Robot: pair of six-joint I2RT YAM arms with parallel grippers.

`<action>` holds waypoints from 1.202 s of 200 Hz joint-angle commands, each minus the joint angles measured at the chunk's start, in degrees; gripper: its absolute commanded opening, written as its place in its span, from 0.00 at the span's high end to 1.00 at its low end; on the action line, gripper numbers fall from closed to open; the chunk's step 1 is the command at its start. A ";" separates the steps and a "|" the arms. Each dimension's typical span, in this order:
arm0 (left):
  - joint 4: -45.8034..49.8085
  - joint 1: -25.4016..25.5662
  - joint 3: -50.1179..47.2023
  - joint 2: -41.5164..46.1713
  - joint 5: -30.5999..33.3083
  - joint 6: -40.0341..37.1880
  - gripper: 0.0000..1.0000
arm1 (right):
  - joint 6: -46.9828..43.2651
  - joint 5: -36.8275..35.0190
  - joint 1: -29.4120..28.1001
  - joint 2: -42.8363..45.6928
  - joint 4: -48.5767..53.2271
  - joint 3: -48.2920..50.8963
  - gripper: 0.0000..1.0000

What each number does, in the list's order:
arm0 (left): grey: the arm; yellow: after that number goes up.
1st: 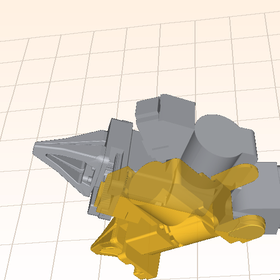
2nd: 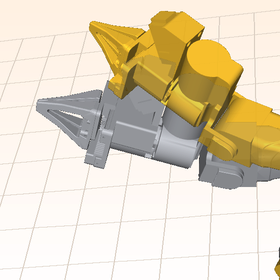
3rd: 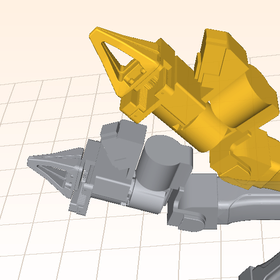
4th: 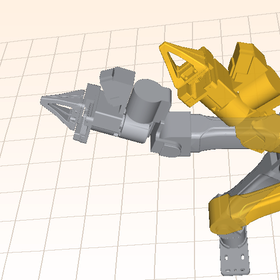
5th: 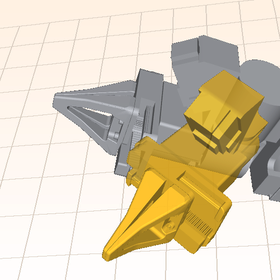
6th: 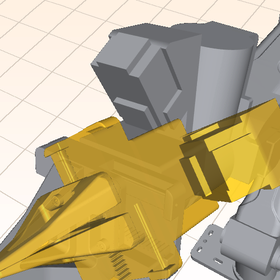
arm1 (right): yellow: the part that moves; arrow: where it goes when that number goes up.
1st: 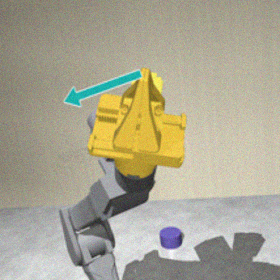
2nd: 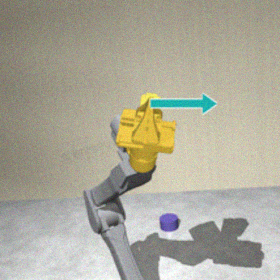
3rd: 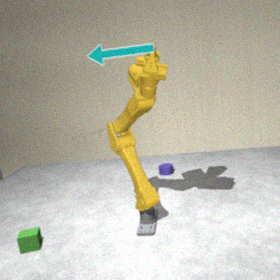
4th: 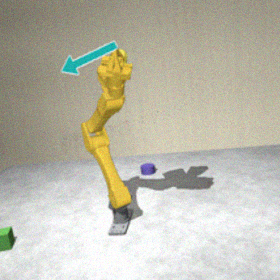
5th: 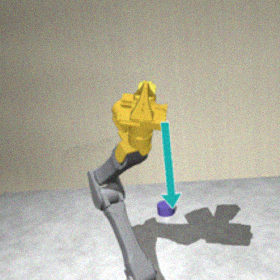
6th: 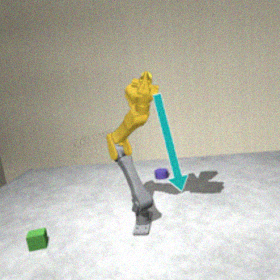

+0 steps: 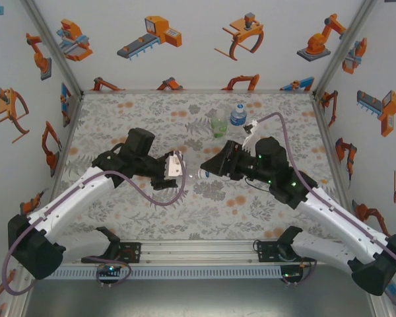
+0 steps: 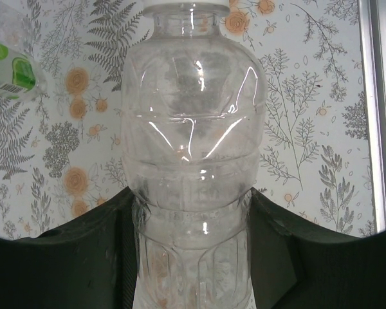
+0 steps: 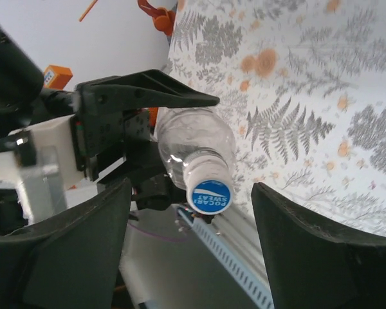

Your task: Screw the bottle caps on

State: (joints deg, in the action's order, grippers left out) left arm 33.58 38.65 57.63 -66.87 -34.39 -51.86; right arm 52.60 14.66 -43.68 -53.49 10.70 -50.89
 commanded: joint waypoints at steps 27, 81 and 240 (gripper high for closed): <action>-0.31 0.19 0.42 0.98 -2.48 -0.36 1.00 | -40.69 11.10 0.26 1.62 1.30 -3.42 0.36; 1.24 0.14 0.56 0.96 -5.39 -1.84 1.00 | -81.69 27.26 0.19 -0.13 7.17 -3.82 0.36; 1.86 0.19 0.94 0.17 -6.24 -2.15 1.00 | -84.68 25.34 0.22 -4.63 0.33 -0.63 0.68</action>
State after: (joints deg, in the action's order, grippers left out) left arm 34.30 38.63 57.63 -66.83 -38.37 -52.77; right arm -30.94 39.66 -43.59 -58.06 12.67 -52.40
